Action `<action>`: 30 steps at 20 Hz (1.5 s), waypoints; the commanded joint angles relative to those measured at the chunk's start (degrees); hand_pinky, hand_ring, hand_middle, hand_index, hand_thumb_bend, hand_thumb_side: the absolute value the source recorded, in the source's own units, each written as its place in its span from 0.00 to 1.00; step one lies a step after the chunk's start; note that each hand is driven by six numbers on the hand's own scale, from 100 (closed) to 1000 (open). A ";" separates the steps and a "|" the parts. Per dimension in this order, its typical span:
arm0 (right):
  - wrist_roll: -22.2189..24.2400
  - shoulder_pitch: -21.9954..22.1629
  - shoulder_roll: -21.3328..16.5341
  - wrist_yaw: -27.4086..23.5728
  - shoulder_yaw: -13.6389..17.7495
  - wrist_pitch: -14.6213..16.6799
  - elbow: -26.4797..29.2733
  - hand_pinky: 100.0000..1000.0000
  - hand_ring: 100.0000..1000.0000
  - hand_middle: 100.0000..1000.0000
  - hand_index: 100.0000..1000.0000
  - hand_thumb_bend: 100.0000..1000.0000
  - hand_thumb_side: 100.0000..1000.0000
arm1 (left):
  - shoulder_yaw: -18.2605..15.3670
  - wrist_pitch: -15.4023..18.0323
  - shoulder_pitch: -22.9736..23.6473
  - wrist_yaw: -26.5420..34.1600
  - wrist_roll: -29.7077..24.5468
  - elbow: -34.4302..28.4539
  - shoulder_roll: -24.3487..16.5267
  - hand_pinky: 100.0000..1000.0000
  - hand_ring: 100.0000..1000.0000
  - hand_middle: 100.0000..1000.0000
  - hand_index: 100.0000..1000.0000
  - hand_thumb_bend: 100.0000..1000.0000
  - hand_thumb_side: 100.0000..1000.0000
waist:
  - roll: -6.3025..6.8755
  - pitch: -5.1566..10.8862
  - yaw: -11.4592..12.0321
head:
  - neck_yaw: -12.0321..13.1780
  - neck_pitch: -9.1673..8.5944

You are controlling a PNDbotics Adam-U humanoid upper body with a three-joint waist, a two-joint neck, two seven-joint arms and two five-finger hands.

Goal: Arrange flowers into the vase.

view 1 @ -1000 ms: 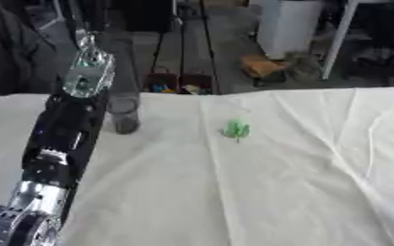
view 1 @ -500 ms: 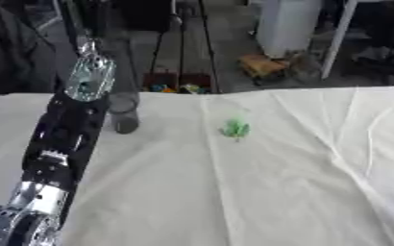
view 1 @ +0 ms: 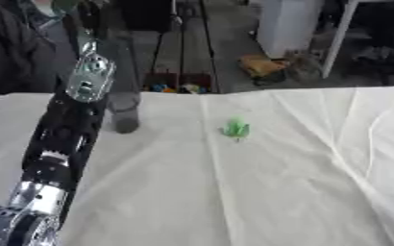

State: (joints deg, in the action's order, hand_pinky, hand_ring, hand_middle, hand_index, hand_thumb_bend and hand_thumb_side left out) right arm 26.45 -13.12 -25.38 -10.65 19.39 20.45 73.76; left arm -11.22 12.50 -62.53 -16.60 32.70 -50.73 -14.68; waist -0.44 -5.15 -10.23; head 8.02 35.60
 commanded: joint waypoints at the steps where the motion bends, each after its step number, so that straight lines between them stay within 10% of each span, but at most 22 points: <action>1: 0.15 -0.59 -1.29 0.09 0.29 0.29 0.68 0.86 1.00 0.83 1.00 0.00 0.85 | -0.04 -1.52 -1.57 -0.65 0.10 -0.70 -1.54 0.43 0.45 0.49 0.44 0.18 0.71 | -0.30 0.65 0.06 | 0.03 -0.23; 23: 0.21 -0.38 -1.32 0.34 0.36 0.12 0.76 0.86 1.00 0.83 0.99 0.00 0.85 | 0.05 -19.18 -2.95 -9.96 -7.81 1.43 -3.05 0.57 0.57 0.58 0.56 0.20 0.69 | 0.18 0.92 -0.06 | -0.14 -0.15; 30: 0.28 -0.22 -1.55 0.52 0.35 0.05 0.75 0.86 1.00 0.83 0.99 0.00 0.85 | 0.30 -23.77 -3.88 -15.44 -11.35 4.28 -4.11 0.70 0.70 0.75 0.69 0.38 0.67 | 0.61 1.03 -0.34 | -0.10 0.10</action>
State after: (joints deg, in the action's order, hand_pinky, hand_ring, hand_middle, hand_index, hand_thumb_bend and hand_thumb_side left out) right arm 26.67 -13.04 -25.38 -10.31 19.41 20.58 73.75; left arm -10.83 -10.41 -64.54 -30.80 21.80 -45.98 -16.88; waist 0.31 -5.04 -10.56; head 7.93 35.65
